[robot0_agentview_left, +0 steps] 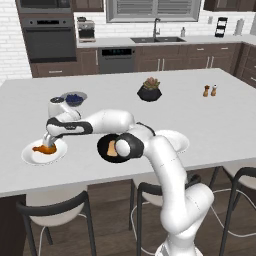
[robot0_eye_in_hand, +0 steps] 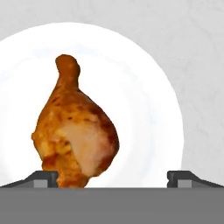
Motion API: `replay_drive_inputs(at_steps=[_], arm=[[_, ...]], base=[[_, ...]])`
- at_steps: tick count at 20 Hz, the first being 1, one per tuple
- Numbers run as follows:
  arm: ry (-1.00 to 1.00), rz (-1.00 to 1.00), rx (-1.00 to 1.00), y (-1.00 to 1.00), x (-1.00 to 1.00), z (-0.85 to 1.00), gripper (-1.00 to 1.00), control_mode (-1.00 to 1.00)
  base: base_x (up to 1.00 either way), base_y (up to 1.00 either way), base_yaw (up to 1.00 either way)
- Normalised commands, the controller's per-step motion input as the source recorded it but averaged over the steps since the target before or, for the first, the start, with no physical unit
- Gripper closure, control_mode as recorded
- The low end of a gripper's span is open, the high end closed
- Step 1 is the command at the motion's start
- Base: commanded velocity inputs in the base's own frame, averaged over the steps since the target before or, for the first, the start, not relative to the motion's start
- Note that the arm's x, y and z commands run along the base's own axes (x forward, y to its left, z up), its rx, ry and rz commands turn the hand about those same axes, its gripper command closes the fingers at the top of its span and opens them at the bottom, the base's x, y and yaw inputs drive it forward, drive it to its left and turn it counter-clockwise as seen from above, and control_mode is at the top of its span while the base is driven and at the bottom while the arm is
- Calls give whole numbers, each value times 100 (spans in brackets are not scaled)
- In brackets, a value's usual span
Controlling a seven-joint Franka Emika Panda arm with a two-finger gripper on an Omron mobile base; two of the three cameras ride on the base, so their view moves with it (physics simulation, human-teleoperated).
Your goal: Pick the chicken drumstick and squash from their plates and place them in the bowl. Then put the bowl in the fridge.
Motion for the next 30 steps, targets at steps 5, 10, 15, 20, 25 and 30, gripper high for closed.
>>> replay_drive_inputs(at_steps=[5, 10, 15, 20, 25, 30], arm=[[0, 3, -3, 14, -16, -8, -100, -100], [0, 4, -3, 2, -15, -29, -100, -100], [0, 7, -3, 5, 8, -35, -100, -100], [0, 8, 0, 8, 2, -28, 100, -100], [0, 11, 0, 2, -1, -17, 100, -100], [0, 12, 0, -6, -40, -7, 100, -100]], base=[[0, 0, 0], [0, 0, 0], [0, 0, 0], [0, 0, 0], [0, 0, 0], [0, 0, 0]])
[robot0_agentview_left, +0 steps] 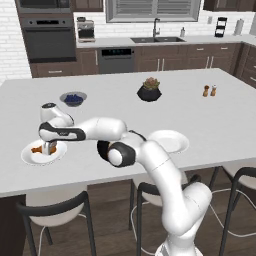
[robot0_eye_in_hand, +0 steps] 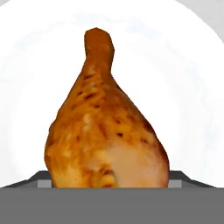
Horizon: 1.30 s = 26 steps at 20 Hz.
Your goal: Pick the chicken drumstick and squash from their plates and place them in the bowl. Then put the bowl in the fridge.
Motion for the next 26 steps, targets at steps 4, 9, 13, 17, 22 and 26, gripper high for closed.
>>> replay_drive_inputs(at_steps=[4, 9, 13, 17, 22, 26], arm=[[0, 4, 0, -52, -100, 44, 100, -100], [0, 0, 0, -97, -76, 4, 100, -100], [-6, 0, 0, -100, -46, 0, 100, -100], [-4, 0, 0, -100, -19, 32, 100, -100], [0, 0, 0, -100, -7, 53, 100, -100], [0, -1, 1, -100, 0, 59, 100, -100]], base=[[0, 0, 0], [0, 0, 0], [0, 0, 0], [0, 0, 0], [0, 0, 0], [0, 0, 0]])
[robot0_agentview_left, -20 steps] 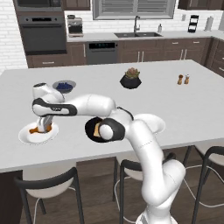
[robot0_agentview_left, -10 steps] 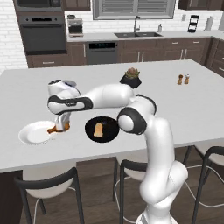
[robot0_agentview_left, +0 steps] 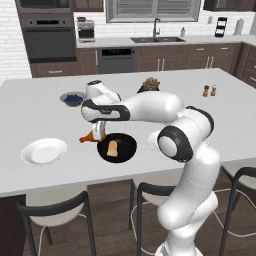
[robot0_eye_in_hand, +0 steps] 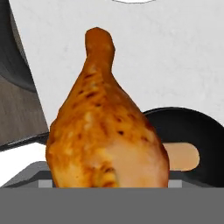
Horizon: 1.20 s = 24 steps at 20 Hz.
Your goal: Pick the chicken drumstick and squash from their plates and place them in the bowl. Then put the bowl in the fridge.
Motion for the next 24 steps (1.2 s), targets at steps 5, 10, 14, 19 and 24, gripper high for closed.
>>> replay_drive_inputs(at_steps=[5, 10, 14, 19, 24], arm=[[0, -10, 0, -100, 9, 15, 100, -100], [0, -20, 0, -67, 32, -41, 100, -100], [0, -35, -1, -18, 17, -48, 100, -100], [0, -33, 0, -6, 40, -32, 100, -100], [0, -29, 0, 7, 23, -31, 100, -100]], base=[[0, 0, 0], [0, 0, 0], [0, 0, 0], [0, 0, 0], [0, 0, 0]])
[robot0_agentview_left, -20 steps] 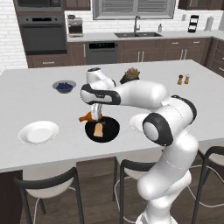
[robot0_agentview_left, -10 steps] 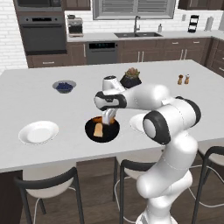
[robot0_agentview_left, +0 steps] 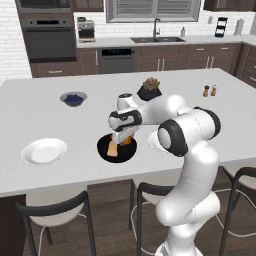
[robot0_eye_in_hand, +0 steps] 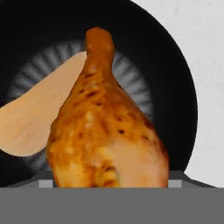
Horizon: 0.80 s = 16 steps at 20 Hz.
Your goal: Pick the chicken drumstick and squash from their plates and place them in the bowl. Then put the bowl in the fridge.
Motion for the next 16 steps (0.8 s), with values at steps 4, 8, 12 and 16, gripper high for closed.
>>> replay_drive_inputs(at_steps=[4, 8, 12, 16], arm=[[0, -29, 0, 19, 0, -30, 100, -100], [0, -26, 0, 4, 0, -21, 100, -100], [0, -21, 0, 0, -3, -23, 100, -100], [0, -21, 0, 6, -19, -32, -100, -100]], base=[[0, 0, 0], [0, 0, 0], [0, 0, 0], [0, 0, 0]])
